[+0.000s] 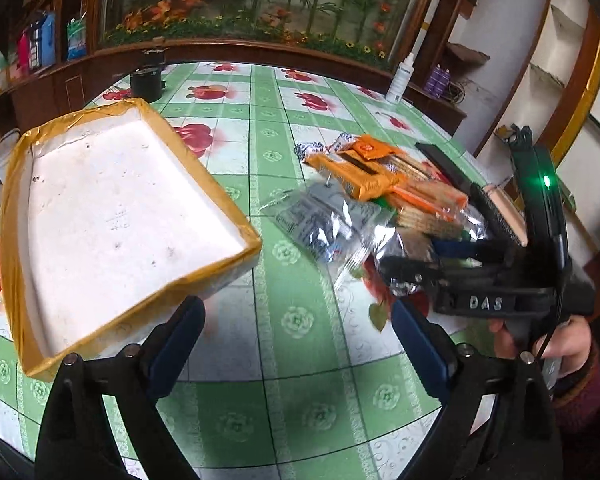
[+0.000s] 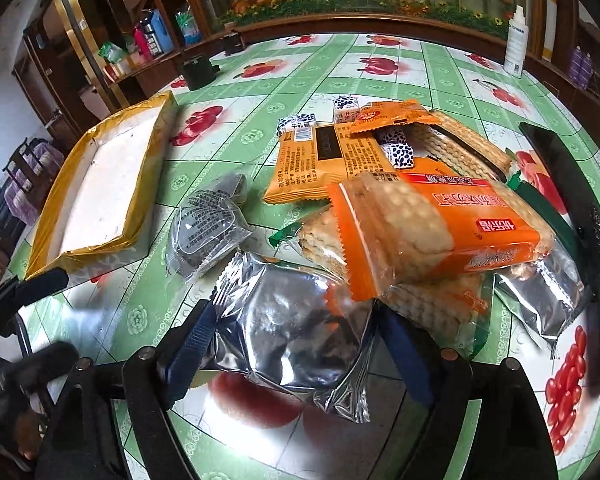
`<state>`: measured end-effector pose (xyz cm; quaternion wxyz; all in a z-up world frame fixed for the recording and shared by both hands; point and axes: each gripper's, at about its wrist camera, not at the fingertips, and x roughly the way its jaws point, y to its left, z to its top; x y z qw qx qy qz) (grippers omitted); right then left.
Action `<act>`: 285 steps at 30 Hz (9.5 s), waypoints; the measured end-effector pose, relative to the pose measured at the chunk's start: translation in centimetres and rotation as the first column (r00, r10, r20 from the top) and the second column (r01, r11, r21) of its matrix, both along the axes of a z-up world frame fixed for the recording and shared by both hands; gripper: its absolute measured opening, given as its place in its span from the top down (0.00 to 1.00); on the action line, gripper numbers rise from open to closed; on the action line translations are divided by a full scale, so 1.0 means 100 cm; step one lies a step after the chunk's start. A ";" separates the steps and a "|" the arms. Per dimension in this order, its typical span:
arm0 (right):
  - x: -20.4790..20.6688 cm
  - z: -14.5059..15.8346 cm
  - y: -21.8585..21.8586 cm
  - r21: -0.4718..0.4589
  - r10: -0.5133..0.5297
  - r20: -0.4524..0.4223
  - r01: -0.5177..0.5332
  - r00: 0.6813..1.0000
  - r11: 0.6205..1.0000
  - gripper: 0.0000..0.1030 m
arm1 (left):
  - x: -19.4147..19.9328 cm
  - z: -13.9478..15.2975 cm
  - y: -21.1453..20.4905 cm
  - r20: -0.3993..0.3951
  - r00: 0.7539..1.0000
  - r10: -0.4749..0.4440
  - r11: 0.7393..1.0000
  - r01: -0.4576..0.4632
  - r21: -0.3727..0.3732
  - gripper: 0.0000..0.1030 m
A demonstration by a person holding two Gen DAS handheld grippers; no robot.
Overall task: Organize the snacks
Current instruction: 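Grasp the clear snack bag with left tool while right tool grasps silver foil packet, then lift both held packs and carry them over the yellow-rimmed tray, then lower both packs into the tray and open both tools, then grasp orange soda-cracker pack with left tool while right tool grasps orange snack bag, then carry both held packs over to the yellow-rimmed tray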
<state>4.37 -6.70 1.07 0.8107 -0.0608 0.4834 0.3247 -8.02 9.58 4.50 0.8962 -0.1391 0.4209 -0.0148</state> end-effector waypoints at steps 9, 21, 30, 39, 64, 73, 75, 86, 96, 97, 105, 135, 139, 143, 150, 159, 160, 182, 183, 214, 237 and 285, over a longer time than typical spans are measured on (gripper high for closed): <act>-0.002 -0.002 -0.026 0.126 0.057 -0.007 -0.055 0.998 0.990 0.31 | 0.050 0.012 -0.018 -0.035 0.999 -0.036 0.998 0.034 -0.055 0.09; 0.000 0.000 -0.034 0.143 0.072 -0.029 -0.067 0.997 0.987 0.30 | 0.128 -0.029 -0.028 -0.232 0.973 0.023 1.000 -0.026 -0.009 0.09; -0.001 0.000 -0.035 0.134 0.075 -0.024 -0.071 0.997 0.988 0.29 | 0.120 -0.034 -0.044 -0.156 0.988 0.006 0.997 0.006 0.075 0.25; -0.007 0.001 -0.030 0.175 0.139 -0.040 -0.130 0.989 0.976 0.35 | 0.092 -0.024 -0.036 -0.104 0.995 -0.001 0.999 0.005 0.032 0.38; -0.015 0.002 -0.039 0.168 0.178 -0.001 -0.175 0.984 0.970 0.35 | 0.073 -0.017 -0.041 -0.049 0.999 -0.022 0.998 0.025 0.059 0.50; -0.013 0.003 -0.044 0.203 0.176 -0.017 -0.169 0.984 0.965 0.35 | 0.066 -0.011 -0.042 -0.042 0.998 -0.037 0.998 0.039 0.056 0.52; -0.012 0.002 -0.046 0.207 0.174 -0.022 -0.166 0.985 0.964 0.35 | 0.064 -0.010 -0.041 -0.038 0.999 -0.039 0.998 0.040 0.046 0.52; -0.008 0.003 -0.060 0.272 0.150 -0.078 -0.124 0.986 0.954 0.35 | 0.048 0.009 -0.019 0.008 1.000 -0.030 0.998 0.030 -0.061 0.52; -0.010 0.041 -0.029 0.293 0.187 -0.046 -0.166 0.981 0.942 0.35 | 0.022 0.048 0.024 0.110 0.992 0.063 0.995 -0.054 -0.079 0.52; -0.009 0.045 -0.024 0.294 0.190 -0.047 -0.168 0.981 0.941 0.35 | 0.019 0.051 0.032 0.116 0.990 0.081 0.994 -0.072 -0.078 0.52; 0.004 0.078 0.044 0.302 0.214 -0.073 -0.183 0.974 0.935 0.35 | 0.009 0.051 0.098 0.120 0.965 0.234 0.972 -0.228 -0.061 0.52; 0.098 0.021 0.323 0.137 0.199 -0.117 -0.182 0.973 0.974 0.34 | 0.058 -0.002 0.200 -0.032 0.887 0.460 0.888 -0.458 0.046 0.51; 0.098 0.014 0.329 0.125 0.202 -0.112 -0.188 0.973 0.974 0.33 | 0.053 -0.002 0.200 -0.046 0.883 0.467 0.883 -0.463 0.076 0.51; 0.090 0.013 0.331 0.121 0.222 -0.100 -0.210 0.970 0.970 0.33 | 0.043 -0.004 0.199 -0.051 0.878 0.476 0.879 -0.473 0.067 0.51; 0.072 0.018 0.322 0.136 0.255 -0.101 -0.241 0.962 0.961 0.33 | 0.028 0.004 0.194 0.011 0.867 0.499 0.865 -0.498 0.065 0.47; 0.055 0.055 0.261 0.265 0.265 -0.078 -0.236 0.961 0.935 0.33 | 0.013 0.016 0.162 0.120 0.875 0.469 0.877 -0.477 0.055 0.30; 0.053 0.059 0.249 0.288 0.264 -0.083 -0.231 0.961 0.930 0.33 | 0.011 0.014 0.157 0.134 0.875 0.465 0.877 -0.475 0.063 0.29; 0.064 0.063 -0.059 0.437 -0.070 -0.002 0.064 0.998 0.897 0.28 | 0.029 0.033 0.019 0.282 0.941 0.185 0.966 -0.226 0.122 0.23; 0.073 0.062 -0.070 0.445 -0.118 -0.029 0.118 0.993 0.888 0.28 | 0.037 0.030 0.006 0.257 0.956 0.140 0.978 -0.175 0.117 0.23; 0.106 0.029 -0.143 0.431 -0.366 -0.335 0.486 0.868 0.760 0.28 | 0.150 -0.019 -0.152 0.000 0.955 -0.296 0.940 0.291 0.178 0.47; 0.094 0.008 -0.066 0.221 -0.265 -0.201 0.307 0.943 0.926 0.29 | 0.106 -0.001 -0.033 0.233 0.972 0.038 0.996 -0.056 0.075 0.48; 0.051 0.032 -0.024 0.202 -0.161 0.119 0.135 0.980 0.970 0.66 | 0.056 0.012 -0.027 0.318 0.942 0.106 0.987 -0.138 0.079 0.48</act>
